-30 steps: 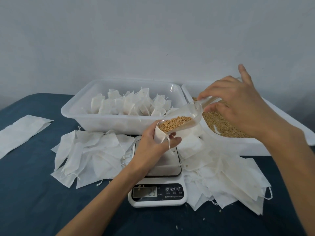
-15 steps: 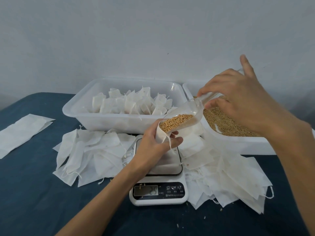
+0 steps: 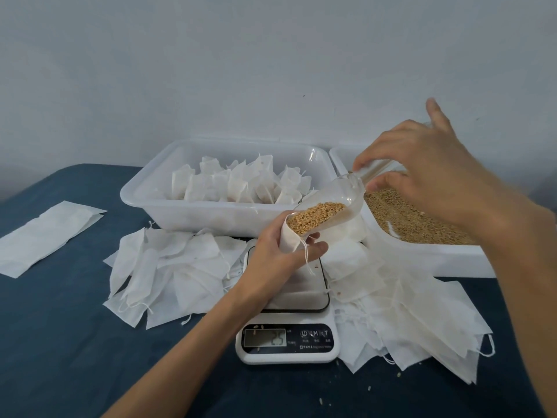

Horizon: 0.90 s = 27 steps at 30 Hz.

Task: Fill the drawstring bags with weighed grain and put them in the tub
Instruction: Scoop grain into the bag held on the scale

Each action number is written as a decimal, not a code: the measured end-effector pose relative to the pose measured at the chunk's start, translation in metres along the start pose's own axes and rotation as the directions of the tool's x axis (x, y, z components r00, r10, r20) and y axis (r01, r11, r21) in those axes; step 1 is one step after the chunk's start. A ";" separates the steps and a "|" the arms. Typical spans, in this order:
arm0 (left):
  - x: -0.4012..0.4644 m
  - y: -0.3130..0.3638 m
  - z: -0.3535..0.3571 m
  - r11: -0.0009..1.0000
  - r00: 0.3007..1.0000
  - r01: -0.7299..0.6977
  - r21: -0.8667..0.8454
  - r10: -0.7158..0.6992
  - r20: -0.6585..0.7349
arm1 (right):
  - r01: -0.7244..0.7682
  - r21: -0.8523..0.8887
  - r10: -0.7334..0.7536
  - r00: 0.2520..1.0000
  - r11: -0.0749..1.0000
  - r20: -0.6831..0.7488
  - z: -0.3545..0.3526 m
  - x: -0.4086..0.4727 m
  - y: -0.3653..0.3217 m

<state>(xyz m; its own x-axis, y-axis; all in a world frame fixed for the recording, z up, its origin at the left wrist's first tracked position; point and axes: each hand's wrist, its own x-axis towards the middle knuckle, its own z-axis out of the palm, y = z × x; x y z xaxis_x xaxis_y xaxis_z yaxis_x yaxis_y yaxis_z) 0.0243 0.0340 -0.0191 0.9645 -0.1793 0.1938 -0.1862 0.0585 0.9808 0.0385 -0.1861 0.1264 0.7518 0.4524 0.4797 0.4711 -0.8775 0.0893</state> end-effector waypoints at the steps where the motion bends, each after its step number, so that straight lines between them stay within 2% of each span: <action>1: 0.000 0.000 0.000 1.000 1.000 -0.002 -0.001 0.002 0.001 | -0.007 0.009 0.007 1.000 1.000 0.014 0.001 0.003 0.001; 11: 0.001 0.001 -0.003 0.999 0.999 0.023 -0.040 -0.022 0.025 | -0.046 0.076 0.044 0.999 0.996 0.028 0.014 0.009 0.009; 27: -0.002 0.004 -0.003 0.997 0.999 0.037 -0.068 -0.037 0.005 | 0.003 0.048 -0.002 1.000 0.999 -0.028 0.013 0.007 0.005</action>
<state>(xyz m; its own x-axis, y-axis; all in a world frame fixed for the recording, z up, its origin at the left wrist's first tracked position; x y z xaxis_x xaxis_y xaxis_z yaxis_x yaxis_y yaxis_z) 0.0225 0.0374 -0.0153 0.9698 -0.1862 0.1576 -0.1372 0.1182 0.9835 0.0519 -0.1848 0.1191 0.7378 0.4495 0.5037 0.4949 -0.8675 0.0492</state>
